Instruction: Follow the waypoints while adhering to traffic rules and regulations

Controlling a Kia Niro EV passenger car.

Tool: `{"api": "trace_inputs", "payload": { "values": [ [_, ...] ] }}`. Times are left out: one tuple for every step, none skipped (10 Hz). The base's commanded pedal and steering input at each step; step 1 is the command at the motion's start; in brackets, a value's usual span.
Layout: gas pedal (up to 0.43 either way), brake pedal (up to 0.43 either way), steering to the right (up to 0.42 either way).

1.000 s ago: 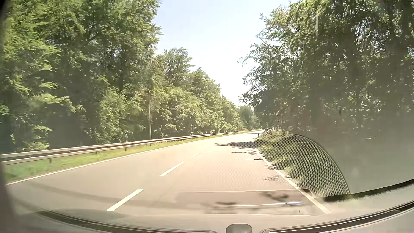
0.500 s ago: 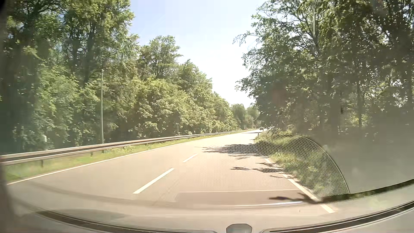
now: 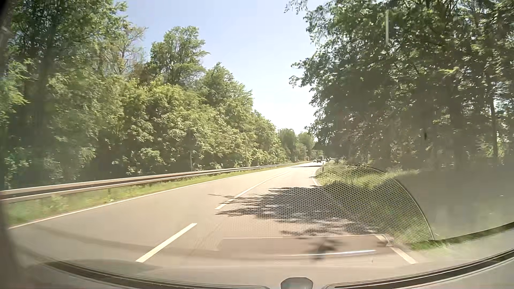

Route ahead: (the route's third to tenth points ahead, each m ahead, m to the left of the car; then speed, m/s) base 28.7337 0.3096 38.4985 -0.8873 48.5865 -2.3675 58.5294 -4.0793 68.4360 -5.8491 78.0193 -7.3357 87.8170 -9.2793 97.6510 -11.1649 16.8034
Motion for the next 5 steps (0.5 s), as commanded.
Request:
{"api": "trace_inputs", "payload": {
  "values": [
    [0.047, 0.024, 0.019],
    [0.047, 0.03, 0.019],
    [0.047, 0.03, 0.019],
    [0.047, 0.03, 0.019],
    [0.047, 0.03, 0.019]
  ]
}}
